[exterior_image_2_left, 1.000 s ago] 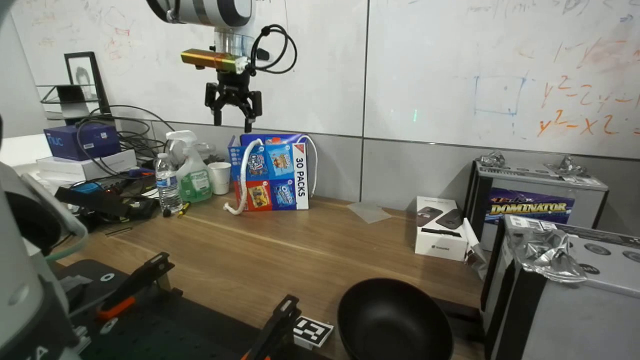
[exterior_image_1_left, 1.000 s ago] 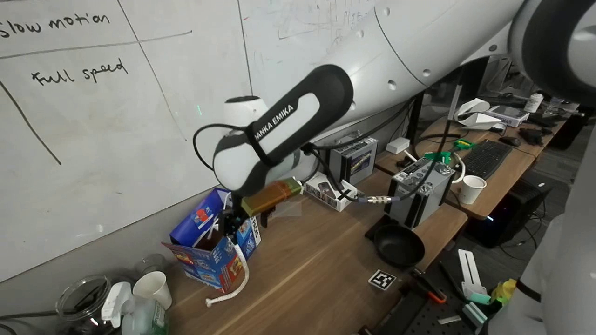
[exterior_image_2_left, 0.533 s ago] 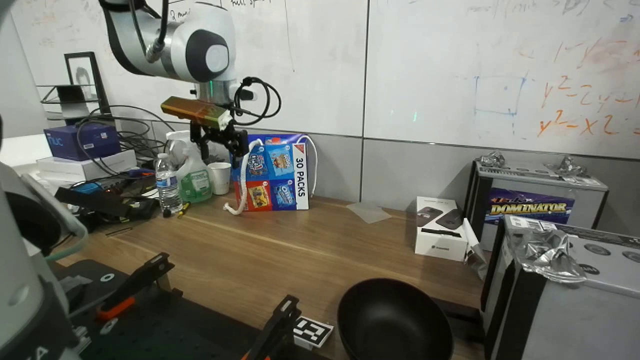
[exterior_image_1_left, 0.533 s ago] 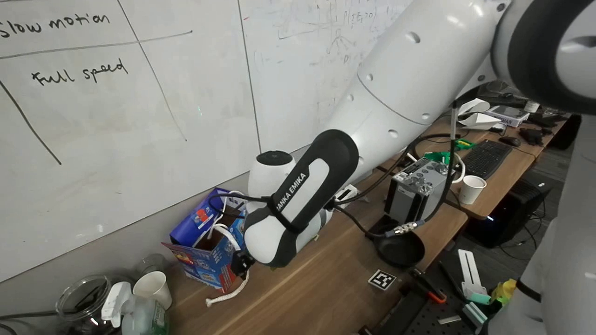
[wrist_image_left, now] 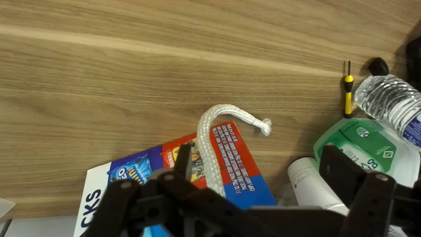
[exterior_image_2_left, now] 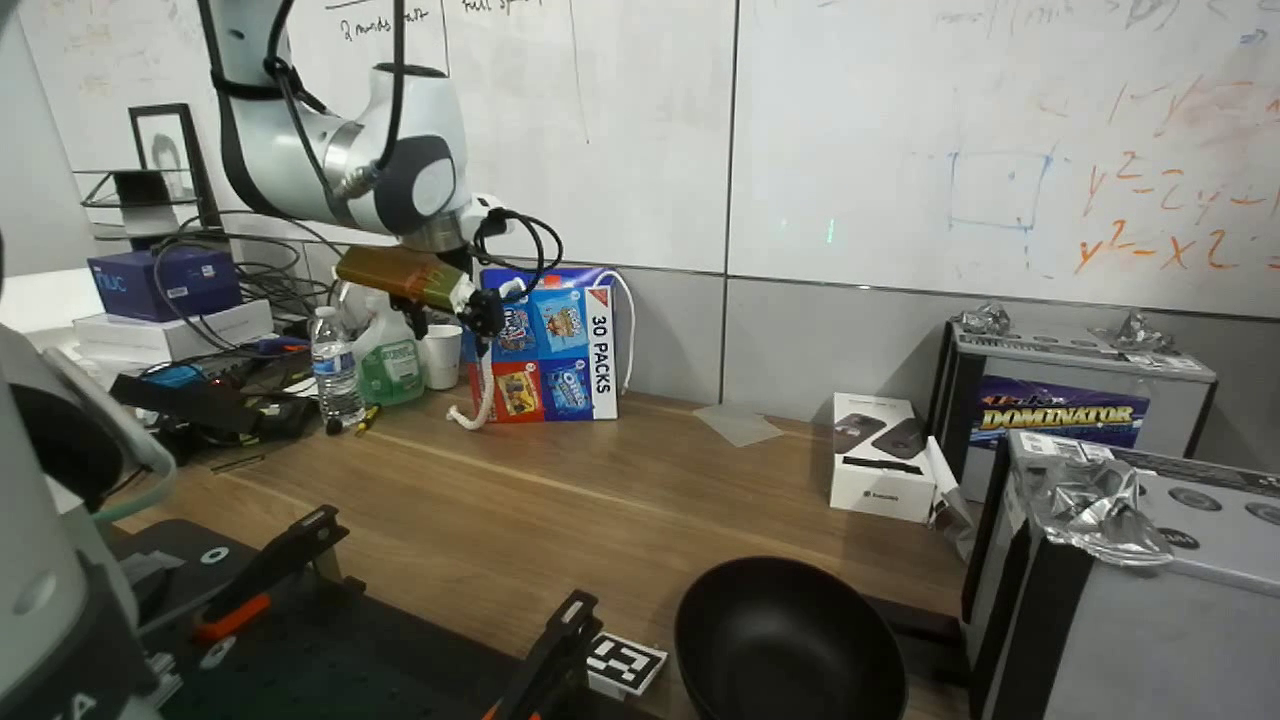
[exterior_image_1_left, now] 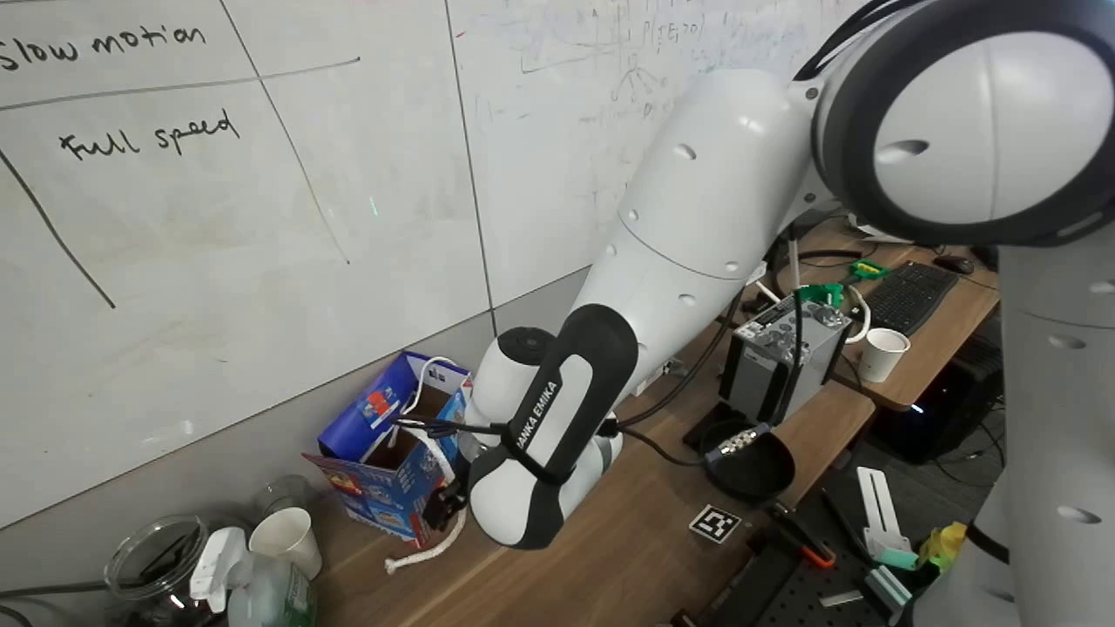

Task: Put the strings in the blue box

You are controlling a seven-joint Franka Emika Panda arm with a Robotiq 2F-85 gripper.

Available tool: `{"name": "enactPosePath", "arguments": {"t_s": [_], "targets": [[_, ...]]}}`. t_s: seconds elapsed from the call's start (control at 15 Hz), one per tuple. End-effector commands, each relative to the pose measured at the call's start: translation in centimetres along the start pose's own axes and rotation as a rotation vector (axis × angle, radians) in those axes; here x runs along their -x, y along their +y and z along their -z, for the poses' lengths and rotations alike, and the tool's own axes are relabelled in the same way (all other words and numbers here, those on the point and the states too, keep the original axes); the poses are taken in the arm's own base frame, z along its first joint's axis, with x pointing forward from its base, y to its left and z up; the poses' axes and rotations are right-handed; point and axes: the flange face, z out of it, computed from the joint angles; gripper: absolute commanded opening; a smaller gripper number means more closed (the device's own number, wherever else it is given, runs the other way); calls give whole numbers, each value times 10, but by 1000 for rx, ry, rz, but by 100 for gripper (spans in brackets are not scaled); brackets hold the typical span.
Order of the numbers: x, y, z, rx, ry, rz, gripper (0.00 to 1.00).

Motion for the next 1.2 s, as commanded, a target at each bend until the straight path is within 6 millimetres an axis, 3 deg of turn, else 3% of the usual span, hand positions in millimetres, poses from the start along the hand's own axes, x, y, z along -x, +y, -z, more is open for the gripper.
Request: {"name": "enactPosePath", "arguments": {"t_s": [0.0, 0.47, 0.87, 0.93, 1.0, 1.13], "targets": [[-14, 17, -25, -5, 36, 36, 100], [-38, 38, -51, -12, 79, 52, 100], [-42, 46, -64, -17, 72, 50, 100], [-42, 46, -66, -20, 70, 49, 75], [-42, 45, -68, -22, 67, 52, 74], [-41, 45, -70, -26, 61, 51, 56]]}}
